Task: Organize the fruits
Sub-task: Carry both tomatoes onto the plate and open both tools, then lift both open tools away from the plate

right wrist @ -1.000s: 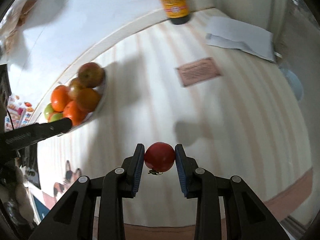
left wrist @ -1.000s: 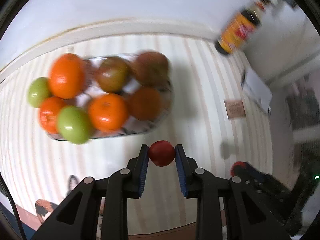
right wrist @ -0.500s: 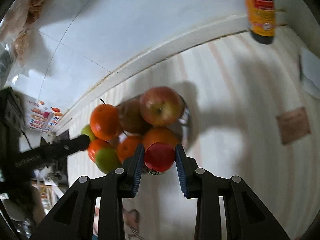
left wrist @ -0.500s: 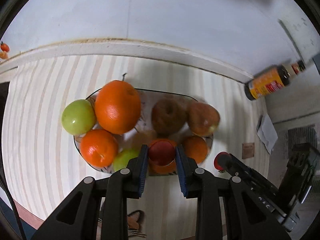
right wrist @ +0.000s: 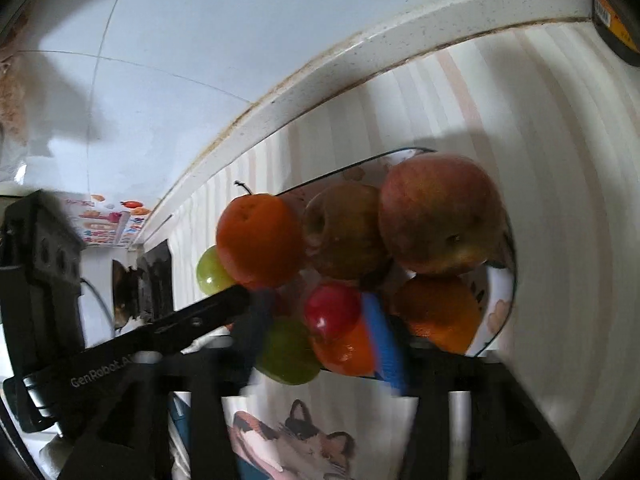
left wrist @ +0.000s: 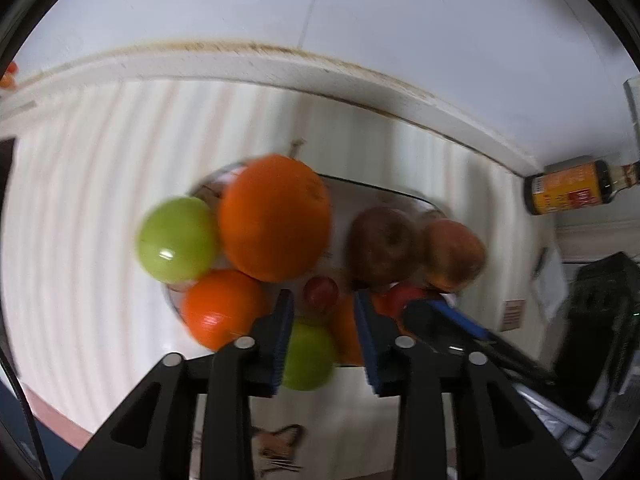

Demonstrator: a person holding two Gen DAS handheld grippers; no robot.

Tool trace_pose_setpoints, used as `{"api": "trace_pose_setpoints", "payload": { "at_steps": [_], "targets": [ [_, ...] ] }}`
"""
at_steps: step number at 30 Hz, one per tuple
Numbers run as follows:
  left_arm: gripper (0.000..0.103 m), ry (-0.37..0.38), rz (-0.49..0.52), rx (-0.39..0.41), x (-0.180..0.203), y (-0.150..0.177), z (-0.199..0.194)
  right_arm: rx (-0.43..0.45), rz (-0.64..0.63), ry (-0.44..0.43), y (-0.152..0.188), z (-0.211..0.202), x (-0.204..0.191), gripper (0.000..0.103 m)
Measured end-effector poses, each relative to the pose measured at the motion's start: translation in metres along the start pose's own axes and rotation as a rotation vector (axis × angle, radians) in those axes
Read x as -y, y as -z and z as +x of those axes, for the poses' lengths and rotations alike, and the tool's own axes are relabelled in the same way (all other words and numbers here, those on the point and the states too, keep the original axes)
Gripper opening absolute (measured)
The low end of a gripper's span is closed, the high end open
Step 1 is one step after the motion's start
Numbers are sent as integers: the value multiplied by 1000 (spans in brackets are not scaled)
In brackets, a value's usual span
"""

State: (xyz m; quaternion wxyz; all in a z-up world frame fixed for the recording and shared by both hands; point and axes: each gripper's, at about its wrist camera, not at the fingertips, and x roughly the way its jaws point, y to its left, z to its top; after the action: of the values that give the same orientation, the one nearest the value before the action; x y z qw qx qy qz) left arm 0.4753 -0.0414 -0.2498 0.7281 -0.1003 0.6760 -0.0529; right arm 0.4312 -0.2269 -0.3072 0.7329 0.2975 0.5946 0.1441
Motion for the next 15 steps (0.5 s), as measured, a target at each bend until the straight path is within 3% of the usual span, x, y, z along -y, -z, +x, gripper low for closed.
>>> {"api": "trace_pose_setpoints", "payload": {
  "at_steps": [2, 3, 7, 9, 15],
  "targets": [
    [70, -2, 2, 16, -3, -1, -6, 13, -12, 18, 1, -6, -1, 71],
    [75, -6, -4, 25, -6, -1, -9, 22, -13, 26, 1, -10, -1, 77],
    [82, -27, -13, 52, -14, 0, -20, 45, -52, 81, 4, -22, -5, 81],
    [86, -40, -11, 64, -16, 3, -24, 61, -60, 114, 6, -30, -6, 92],
    [86, -114, 19, 133, -15, 24, -40, 149, -201, 371, 19, -54, -24, 94]
  ]
}}
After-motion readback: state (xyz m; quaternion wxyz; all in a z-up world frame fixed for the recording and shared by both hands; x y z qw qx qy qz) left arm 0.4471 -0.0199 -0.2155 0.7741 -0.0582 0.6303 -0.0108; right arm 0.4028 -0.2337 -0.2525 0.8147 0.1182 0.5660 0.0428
